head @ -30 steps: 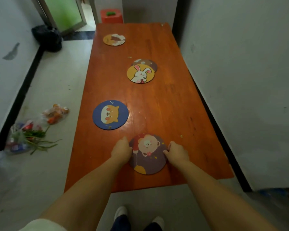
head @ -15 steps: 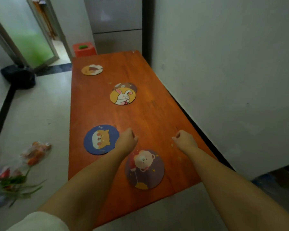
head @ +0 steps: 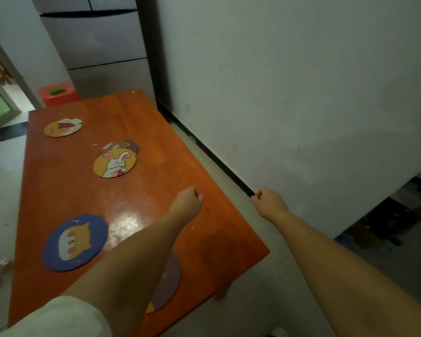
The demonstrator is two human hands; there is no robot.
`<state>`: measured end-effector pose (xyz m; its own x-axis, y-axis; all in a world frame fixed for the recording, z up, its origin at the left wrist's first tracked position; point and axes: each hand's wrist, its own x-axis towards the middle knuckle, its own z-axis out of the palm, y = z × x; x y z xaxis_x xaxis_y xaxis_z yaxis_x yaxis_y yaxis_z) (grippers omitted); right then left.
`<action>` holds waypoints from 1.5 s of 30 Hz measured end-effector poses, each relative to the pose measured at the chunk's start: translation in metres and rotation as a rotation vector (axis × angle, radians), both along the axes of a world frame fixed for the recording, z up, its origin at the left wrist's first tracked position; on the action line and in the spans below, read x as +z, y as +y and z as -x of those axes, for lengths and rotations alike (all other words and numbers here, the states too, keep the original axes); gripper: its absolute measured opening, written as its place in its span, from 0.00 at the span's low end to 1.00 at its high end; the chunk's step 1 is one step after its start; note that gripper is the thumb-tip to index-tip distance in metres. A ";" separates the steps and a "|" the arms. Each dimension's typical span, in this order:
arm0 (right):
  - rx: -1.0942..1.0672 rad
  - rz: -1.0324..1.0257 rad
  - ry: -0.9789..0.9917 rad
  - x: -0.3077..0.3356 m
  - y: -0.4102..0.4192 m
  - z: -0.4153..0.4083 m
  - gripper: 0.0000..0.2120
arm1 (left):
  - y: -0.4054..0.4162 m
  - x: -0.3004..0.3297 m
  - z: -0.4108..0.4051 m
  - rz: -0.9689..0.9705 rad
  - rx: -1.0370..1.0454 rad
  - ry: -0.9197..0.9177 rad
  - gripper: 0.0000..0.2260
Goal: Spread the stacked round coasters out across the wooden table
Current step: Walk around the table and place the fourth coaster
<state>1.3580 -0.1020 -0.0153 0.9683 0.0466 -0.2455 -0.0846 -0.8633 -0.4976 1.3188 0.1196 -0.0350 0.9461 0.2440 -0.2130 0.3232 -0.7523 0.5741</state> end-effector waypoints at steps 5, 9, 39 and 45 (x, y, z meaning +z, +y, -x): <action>0.019 0.006 -0.006 0.012 -0.086 -0.064 0.13 | -0.091 0.005 -0.063 0.061 0.063 -0.019 0.12; 0.050 0.008 0.005 0.019 -0.150 -0.112 0.09 | -0.164 0.010 -0.109 0.110 0.101 -0.019 0.14; 0.545 -0.002 0.098 0.008 0.001 -0.466 0.14 | -0.060 -0.002 -0.361 0.174 0.640 0.010 0.17; 0.865 0.036 0.076 0.000 0.130 -0.507 0.14 | 0.020 -0.010 -0.353 0.153 0.969 -0.014 0.14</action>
